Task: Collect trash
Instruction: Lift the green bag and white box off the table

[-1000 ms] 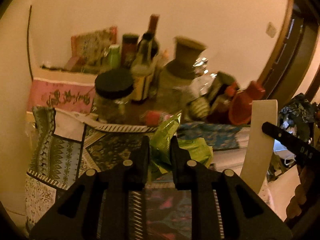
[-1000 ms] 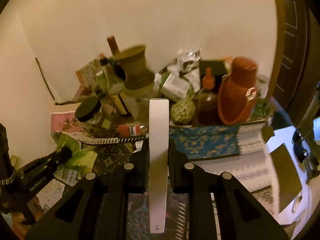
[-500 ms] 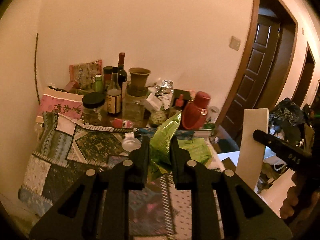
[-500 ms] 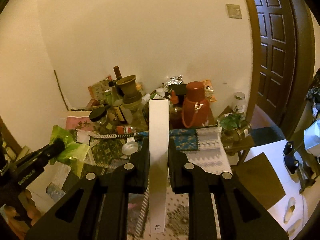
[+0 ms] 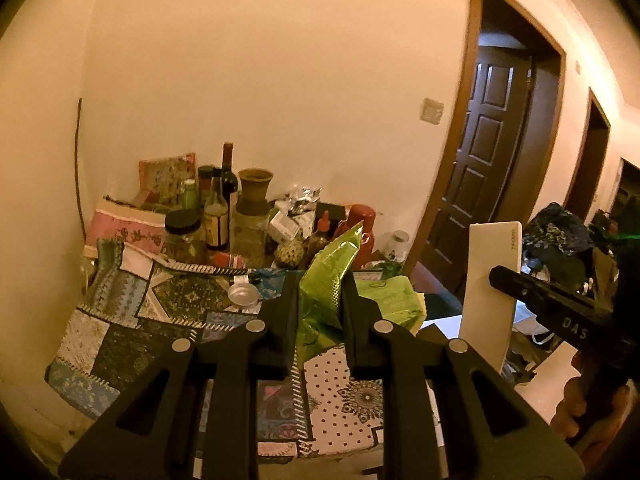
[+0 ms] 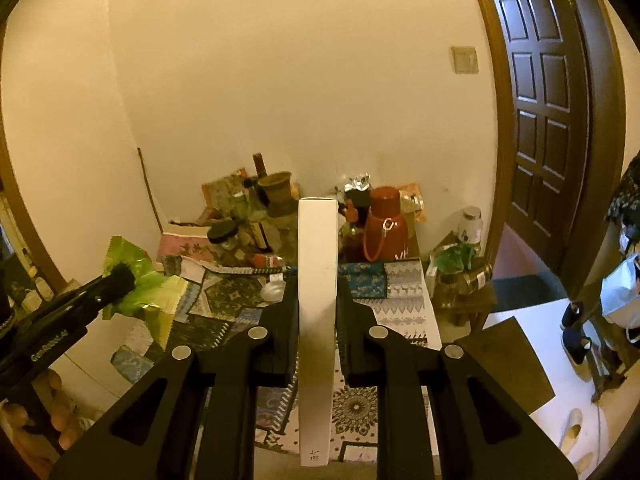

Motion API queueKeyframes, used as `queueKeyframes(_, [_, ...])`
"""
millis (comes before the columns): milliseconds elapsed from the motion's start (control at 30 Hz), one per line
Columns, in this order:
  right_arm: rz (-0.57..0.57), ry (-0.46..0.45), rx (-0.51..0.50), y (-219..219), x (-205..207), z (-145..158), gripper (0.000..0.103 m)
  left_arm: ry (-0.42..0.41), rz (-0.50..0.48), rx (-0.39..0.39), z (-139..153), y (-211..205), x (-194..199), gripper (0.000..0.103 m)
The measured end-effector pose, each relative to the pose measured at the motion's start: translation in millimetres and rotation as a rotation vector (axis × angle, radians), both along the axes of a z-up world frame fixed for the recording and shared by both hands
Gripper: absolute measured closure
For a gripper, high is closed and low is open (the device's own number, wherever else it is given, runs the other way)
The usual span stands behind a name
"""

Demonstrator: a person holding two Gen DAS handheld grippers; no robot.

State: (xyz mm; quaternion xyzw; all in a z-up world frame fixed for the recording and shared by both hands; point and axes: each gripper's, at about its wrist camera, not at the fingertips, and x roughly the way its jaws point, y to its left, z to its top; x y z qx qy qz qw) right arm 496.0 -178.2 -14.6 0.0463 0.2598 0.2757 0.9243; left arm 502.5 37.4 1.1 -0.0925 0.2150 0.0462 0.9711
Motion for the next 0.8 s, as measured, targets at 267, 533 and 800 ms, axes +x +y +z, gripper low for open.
queueKeyframes(267, [-0.034, -0.024, 0.0, 10, -63, 6, 0.088, -0.04, -0.072, 0.004, 7, 3, -60, 0.084])
queueKeyframes(533, [-0.057, 0.002, -0.005, 27, -146, -4, 0.088, -0.018, -0.112, 0.002, -6, 23, -152, 0.084])
queueKeyframes(800, [-0.077, 0.049, -0.018, 30, -213, -21, 0.088, 0.024, -0.133, -0.008, -27, 30, -232, 0.084])
